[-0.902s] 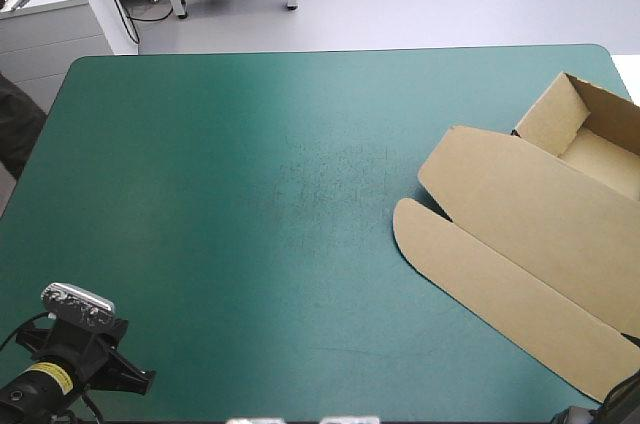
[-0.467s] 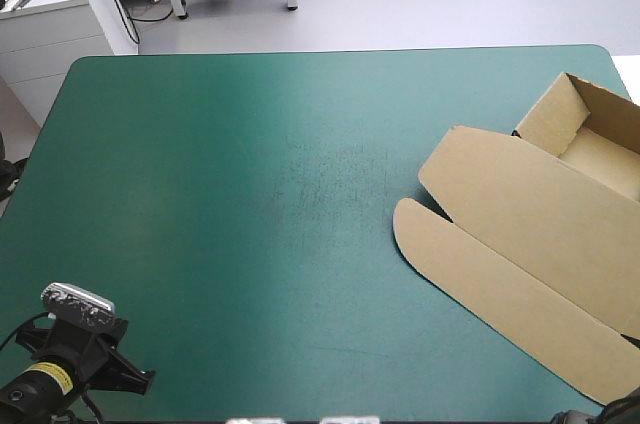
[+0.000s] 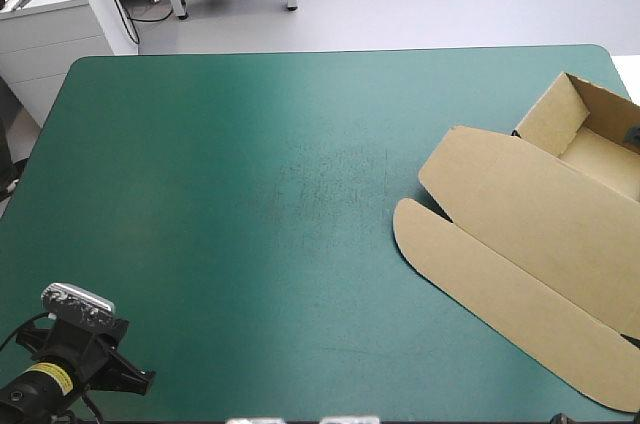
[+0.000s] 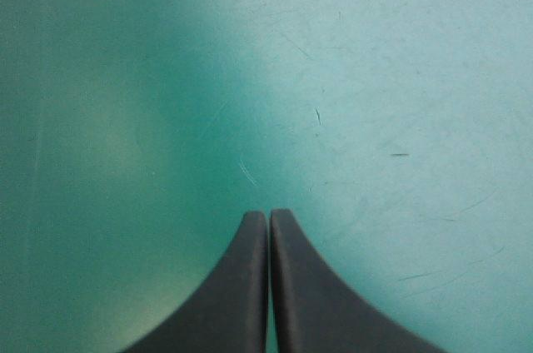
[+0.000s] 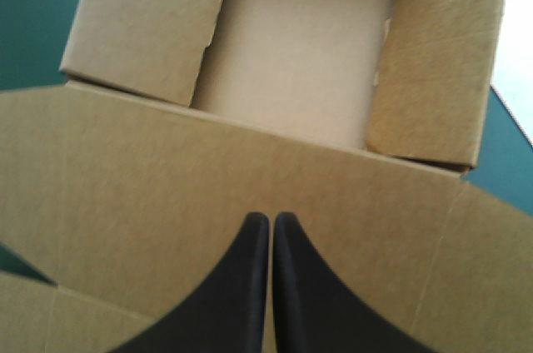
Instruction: Fold the box
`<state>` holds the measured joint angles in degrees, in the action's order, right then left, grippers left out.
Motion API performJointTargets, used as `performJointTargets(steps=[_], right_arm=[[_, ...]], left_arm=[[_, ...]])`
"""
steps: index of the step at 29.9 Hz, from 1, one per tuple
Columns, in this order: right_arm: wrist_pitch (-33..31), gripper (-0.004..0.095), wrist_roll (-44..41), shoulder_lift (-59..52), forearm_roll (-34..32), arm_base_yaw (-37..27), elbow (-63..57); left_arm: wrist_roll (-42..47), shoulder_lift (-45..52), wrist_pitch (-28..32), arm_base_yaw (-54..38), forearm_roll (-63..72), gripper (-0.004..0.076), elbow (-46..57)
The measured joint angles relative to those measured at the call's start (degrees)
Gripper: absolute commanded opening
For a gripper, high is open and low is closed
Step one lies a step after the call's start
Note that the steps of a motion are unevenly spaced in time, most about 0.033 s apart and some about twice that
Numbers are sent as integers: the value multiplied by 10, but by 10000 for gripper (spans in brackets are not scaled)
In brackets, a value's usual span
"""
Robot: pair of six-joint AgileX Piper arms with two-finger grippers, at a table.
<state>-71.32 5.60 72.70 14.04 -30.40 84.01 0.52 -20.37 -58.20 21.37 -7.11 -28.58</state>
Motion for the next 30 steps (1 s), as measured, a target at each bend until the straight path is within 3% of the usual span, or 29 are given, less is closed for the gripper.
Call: performJointTargets(steps=[12, 21, 30], right_arm=[[-1, -3, 22, -303, -4, 180, -241], [2, -5, 60, -490, -5, 192, -426], [1, -5, 64, -594, -5, 192, -536]], left_arm=[[0, 0, -1, 0, 0, -10, 0], [0, 0, -1, 0, 0, -10, 0], [0, 0, -1, 0, 0, -10, 0]])
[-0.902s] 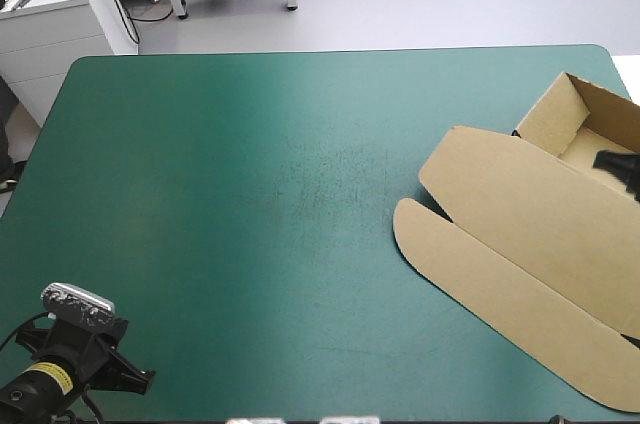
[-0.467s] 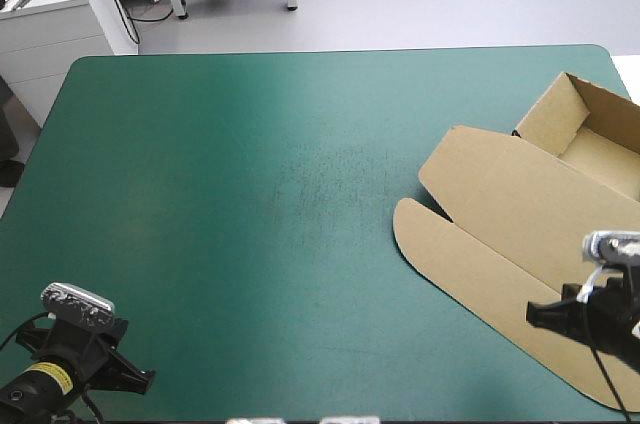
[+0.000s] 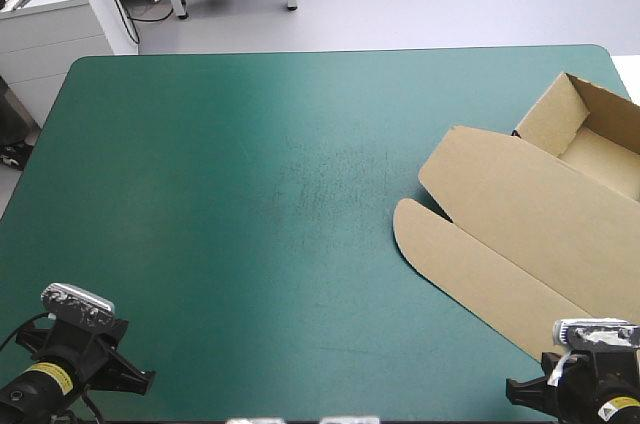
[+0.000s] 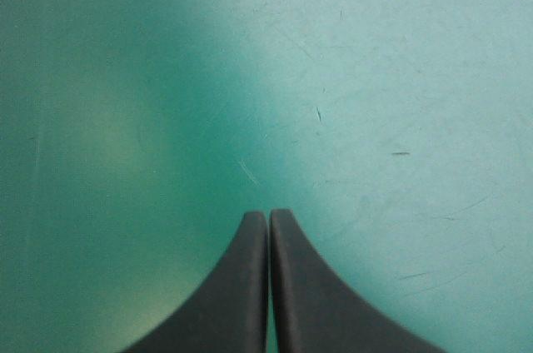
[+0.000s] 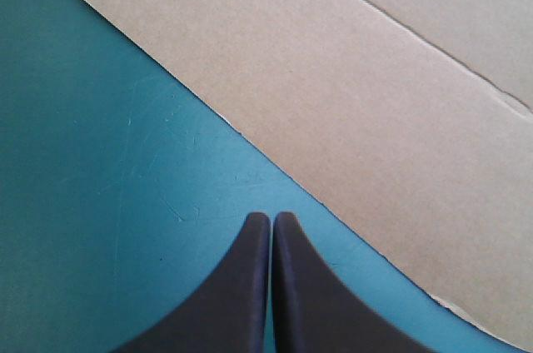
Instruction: Fold the box
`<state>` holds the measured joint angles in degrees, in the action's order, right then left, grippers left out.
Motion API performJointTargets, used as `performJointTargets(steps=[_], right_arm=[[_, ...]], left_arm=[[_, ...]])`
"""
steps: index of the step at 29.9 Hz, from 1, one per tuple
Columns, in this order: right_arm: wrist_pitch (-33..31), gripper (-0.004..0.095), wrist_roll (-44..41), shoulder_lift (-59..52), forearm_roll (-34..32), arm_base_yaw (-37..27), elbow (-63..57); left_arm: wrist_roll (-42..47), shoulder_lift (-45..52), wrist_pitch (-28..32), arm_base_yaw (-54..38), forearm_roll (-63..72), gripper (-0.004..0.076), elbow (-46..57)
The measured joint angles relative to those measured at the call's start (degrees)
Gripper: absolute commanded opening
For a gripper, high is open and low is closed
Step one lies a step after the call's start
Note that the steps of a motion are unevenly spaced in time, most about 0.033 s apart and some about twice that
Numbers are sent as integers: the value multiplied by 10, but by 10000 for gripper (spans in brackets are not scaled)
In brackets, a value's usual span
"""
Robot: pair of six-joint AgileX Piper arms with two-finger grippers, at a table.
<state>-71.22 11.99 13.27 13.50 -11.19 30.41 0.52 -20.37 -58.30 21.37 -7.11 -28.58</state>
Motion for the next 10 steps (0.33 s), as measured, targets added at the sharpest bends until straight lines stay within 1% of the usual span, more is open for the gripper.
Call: performJointTargets(steps=[10], right_arm=[[0, -5, 0, -21, 0, 0, -2]], left_arm=[[4, 0, 0, 0, -1, -10, 0]])
